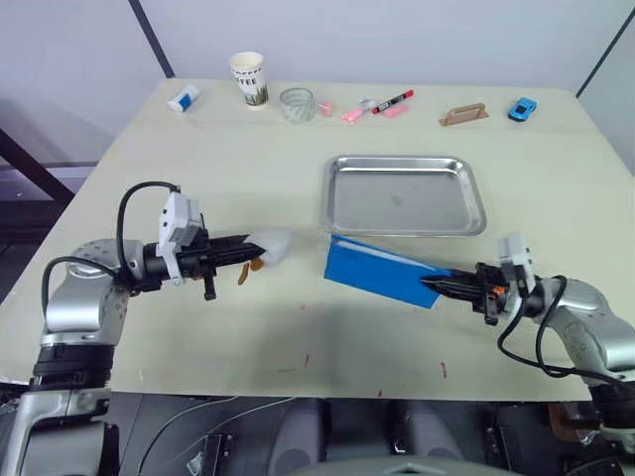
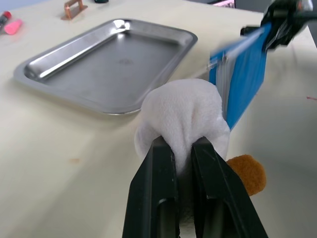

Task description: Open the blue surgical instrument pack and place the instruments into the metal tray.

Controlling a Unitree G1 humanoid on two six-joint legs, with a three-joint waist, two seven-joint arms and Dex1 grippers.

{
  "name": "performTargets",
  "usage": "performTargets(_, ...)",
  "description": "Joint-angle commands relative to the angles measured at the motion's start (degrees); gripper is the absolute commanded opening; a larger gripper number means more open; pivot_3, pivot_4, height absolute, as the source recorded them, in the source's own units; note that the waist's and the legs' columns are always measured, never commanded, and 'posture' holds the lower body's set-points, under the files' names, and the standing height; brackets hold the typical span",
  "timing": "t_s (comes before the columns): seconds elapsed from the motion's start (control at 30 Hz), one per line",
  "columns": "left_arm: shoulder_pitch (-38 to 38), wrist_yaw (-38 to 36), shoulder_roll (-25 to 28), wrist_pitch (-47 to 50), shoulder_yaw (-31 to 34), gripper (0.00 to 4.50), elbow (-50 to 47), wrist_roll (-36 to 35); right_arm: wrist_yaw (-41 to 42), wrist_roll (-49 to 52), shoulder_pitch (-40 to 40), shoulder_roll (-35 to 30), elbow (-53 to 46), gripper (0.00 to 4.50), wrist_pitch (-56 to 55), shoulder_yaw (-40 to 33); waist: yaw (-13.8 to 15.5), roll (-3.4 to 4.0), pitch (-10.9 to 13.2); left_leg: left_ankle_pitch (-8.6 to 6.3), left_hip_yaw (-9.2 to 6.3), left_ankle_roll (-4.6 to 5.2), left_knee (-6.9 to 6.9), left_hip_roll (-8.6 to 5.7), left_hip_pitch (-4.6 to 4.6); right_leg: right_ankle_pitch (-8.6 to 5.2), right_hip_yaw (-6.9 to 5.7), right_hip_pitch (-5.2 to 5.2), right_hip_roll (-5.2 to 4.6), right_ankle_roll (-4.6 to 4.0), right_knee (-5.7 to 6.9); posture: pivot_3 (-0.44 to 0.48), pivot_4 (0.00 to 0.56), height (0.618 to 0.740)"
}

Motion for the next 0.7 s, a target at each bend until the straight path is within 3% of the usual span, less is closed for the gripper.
performTargets(0.03,2.35,0.19,0.26,0.77,0.48,0.05,-3.62,-0.33,-1.16,7.53,-1.95,1.57,-3.52,0.00,3.38,-4.12,-0.04,-0.02,0.01,0.00,0.00,0.00,0.00,0.00,0.00,0.00,0.01,-0.01,0.00,0.00,0.00,0.000,0.150,0.740)
performTargets(0.53,7.36,-1.44,1.03,3.69,-0.25,0.05,-8.60,-0.87,-9.99,15.80,-9.32,7.33,-2.67,0.00,9.18,-9.25,0.09,-0.01,0.03,0.00,0.02,0.00,-0.02,0.01,-0.01,0.00,0.01,-0.02,-0.01,0.00,0.00,0.000,0.150,0.740)
performTargets(0.7,6.79,-1.34,1.72,2.65,0.06,0.05,-7.35,0.10,-6.28,9.08,-8.29,4.76,-3.11,0.00,5.68,-5.97,0.08,0.01,0.04,0.00,0.03,0.00,-0.01,0.00,-0.02,0.00,0.01,-0.04,-0.01,0.00,0.00,0.000,0.150,0.740)
